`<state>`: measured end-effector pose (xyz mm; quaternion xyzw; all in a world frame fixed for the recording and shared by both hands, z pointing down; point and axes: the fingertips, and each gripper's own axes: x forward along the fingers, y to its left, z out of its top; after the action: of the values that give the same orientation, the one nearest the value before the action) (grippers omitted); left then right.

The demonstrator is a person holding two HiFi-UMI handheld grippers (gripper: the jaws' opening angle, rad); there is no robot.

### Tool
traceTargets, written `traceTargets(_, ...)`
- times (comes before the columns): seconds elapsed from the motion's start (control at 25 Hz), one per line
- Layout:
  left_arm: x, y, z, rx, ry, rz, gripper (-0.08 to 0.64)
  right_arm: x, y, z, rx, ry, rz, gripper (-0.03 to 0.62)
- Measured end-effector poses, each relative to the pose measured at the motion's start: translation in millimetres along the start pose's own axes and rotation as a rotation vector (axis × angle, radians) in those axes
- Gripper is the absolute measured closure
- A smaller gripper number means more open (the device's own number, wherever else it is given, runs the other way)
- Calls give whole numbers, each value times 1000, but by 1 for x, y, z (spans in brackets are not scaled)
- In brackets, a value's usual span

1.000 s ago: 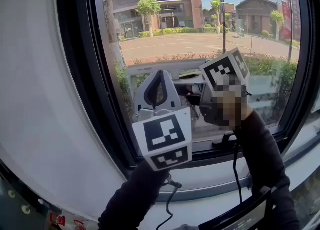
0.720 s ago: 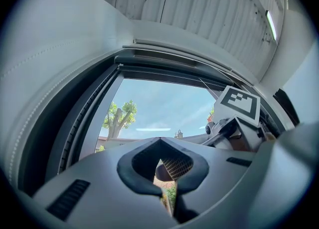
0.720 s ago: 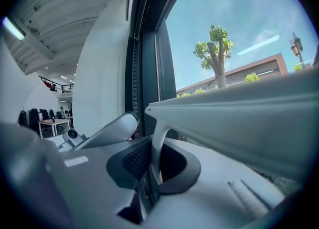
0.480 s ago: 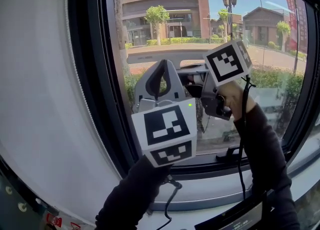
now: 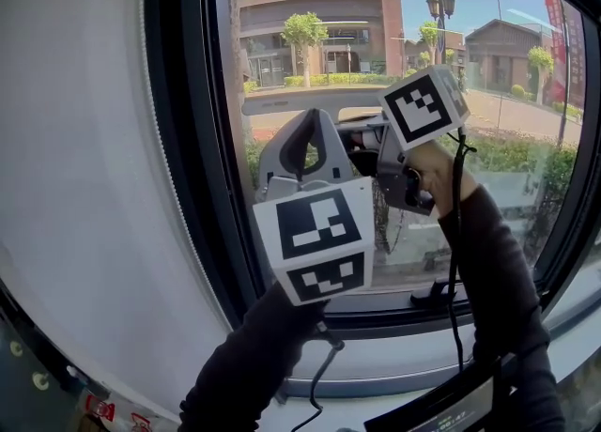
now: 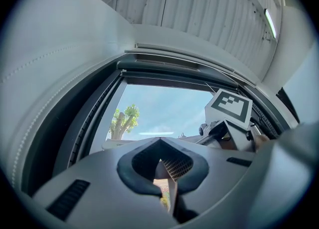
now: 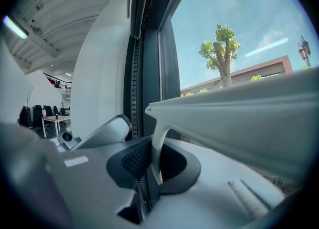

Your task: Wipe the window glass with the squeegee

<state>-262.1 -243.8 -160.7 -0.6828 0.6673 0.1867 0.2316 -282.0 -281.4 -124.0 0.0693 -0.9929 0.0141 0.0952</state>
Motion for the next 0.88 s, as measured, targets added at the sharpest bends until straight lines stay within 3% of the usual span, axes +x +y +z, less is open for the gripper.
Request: traceTargets(0.88,8,24,-16,29,50,20,565,27,-15,3,66,21,3,568)
